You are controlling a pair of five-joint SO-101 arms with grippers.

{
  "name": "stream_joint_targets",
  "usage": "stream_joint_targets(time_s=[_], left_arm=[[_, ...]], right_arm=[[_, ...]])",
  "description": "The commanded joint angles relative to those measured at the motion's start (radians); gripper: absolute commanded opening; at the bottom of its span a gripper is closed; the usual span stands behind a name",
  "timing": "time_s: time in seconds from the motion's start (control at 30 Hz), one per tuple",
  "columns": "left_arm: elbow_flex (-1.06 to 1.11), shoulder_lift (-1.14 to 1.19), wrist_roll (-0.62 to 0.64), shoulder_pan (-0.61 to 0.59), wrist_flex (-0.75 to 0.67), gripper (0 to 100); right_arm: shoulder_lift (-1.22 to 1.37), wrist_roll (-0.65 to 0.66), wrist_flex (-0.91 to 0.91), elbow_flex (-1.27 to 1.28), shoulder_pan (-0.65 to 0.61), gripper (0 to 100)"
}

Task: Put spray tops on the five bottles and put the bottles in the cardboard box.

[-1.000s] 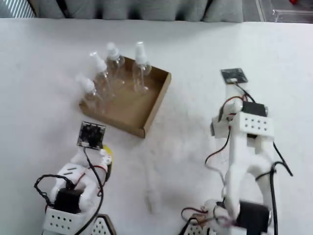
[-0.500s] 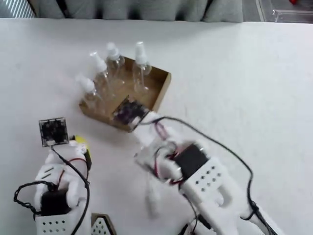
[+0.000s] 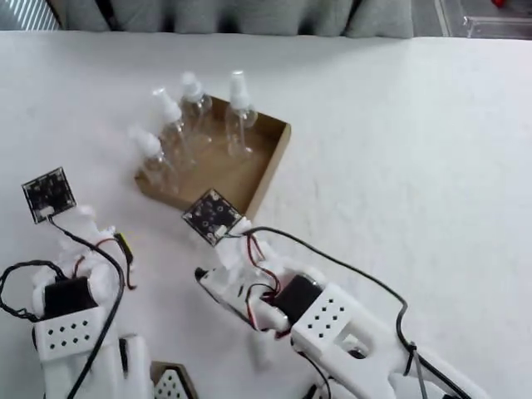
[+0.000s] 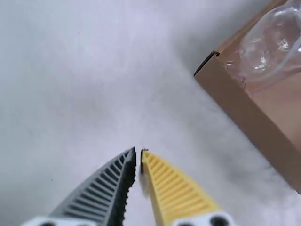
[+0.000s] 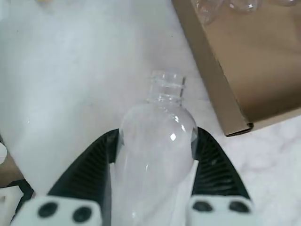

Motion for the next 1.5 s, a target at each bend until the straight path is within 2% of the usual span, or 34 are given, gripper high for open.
stream_joint_targets(time_s=[0.0, 0.17, 0.3, 0.5, 0.57, 0.63, 0.77, 0.83, 0.93, 1.07, 1.2, 1.37, 1.47], left_arm=[[-0.068, -0.033, 0.034, 0.015, -0.018, 2], [-0.064, -0.087, 0.038, 0.018, -0.011, 2], [-0.066, -0.088, 0.037, 0.108, 0.051, 4], [-0.066, -0.087, 0.077, 0.251, 0.066, 25], [-0.066, -0.087, 0.114, 0.300, 0.066, 31], [-0.066, -0.085, 0.121, 0.346, 0.066, 32], [-0.063, -0.085, 0.123, 0.424, 0.058, 27], [-0.063, -0.081, 0.123, 0.446, 0.052, 23], [-0.061, -0.007, 0.123, 0.473, 0.018, 20], [-0.069, 0.162, 0.160, 0.553, -0.034, 22], [-0.091, 0.228, 0.183, 0.599, -0.060, 29], [-0.089, 0.236, 0.288, 0.662, -0.063, 43], [-0.089, 0.237, 0.292, 0.659, -0.063, 41]], right_arm=[[0.012, -0.009, -0.030, -0.011, -0.012, 13.9], [0.166, -0.011, -0.125, -0.020, -0.013, 22.5], [0.236, -0.011, -0.093, -0.091, -0.008, 31.0], [0.142, -0.002, 0.160, -0.199, -0.001, 32.9], [0.088, 0.000, 0.216, -0.215, 0.044, 31.3], [0.033, 0.003, 0.255, -0.226, 0.116, 26.5], [-0.048, 0.066, 0.292, -0.227, 0.266, 7.5], [-0.064, 0.092, 0.311, -0.227, 0.305, 1.9], [-0.064, 0.118, 0.337, -0.229, 0.323, 4.3], [-0.064, 0.121, 0.354, -0.229, 0.351, 7.3], [-0.062, 0.123, 0.354, -0.224, 0.354, 7.3], [-0.062, 0.123, 0.355, -0.222, 0.354, 7.3], [-0.062, 0.123, 0.355, -0.221, 0.354, 7.3]])
